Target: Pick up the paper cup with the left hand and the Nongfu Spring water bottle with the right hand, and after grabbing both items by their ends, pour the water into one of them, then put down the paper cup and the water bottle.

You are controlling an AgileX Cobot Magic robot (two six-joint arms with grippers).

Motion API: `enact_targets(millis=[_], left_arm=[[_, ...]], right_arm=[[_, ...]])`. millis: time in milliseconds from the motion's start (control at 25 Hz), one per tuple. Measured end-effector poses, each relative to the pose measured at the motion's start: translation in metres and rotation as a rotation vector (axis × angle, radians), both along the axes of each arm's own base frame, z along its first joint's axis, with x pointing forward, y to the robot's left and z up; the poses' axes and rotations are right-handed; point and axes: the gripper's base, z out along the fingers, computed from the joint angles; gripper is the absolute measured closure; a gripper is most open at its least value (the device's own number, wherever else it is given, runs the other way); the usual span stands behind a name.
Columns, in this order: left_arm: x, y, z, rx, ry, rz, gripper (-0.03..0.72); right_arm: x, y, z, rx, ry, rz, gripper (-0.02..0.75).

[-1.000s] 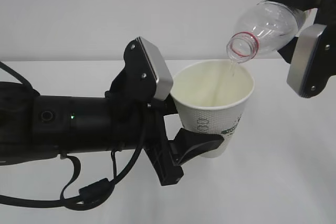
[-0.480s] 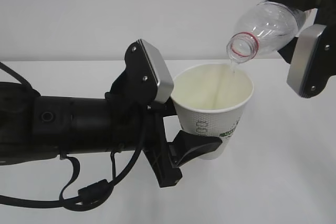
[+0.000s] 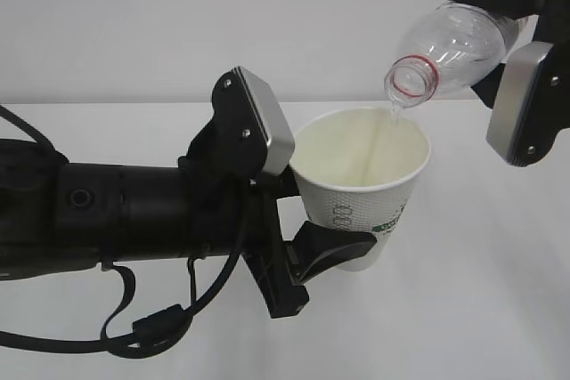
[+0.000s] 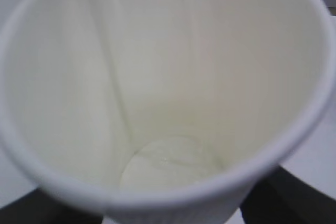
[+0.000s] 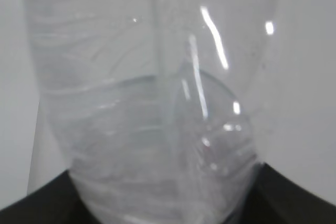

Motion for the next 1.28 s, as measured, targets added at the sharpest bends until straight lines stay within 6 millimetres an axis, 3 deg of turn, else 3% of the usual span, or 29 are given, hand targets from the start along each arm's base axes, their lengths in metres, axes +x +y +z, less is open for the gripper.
enact_targets(millis=[1280], left_arm=[[0.0001,0.0001,-0.0003,0.003,0.0,0.002,0.187]], right_arm=[[0.0001,-0.0002,-0.0001,-0.009,-0.005,-0.001,0.298]])
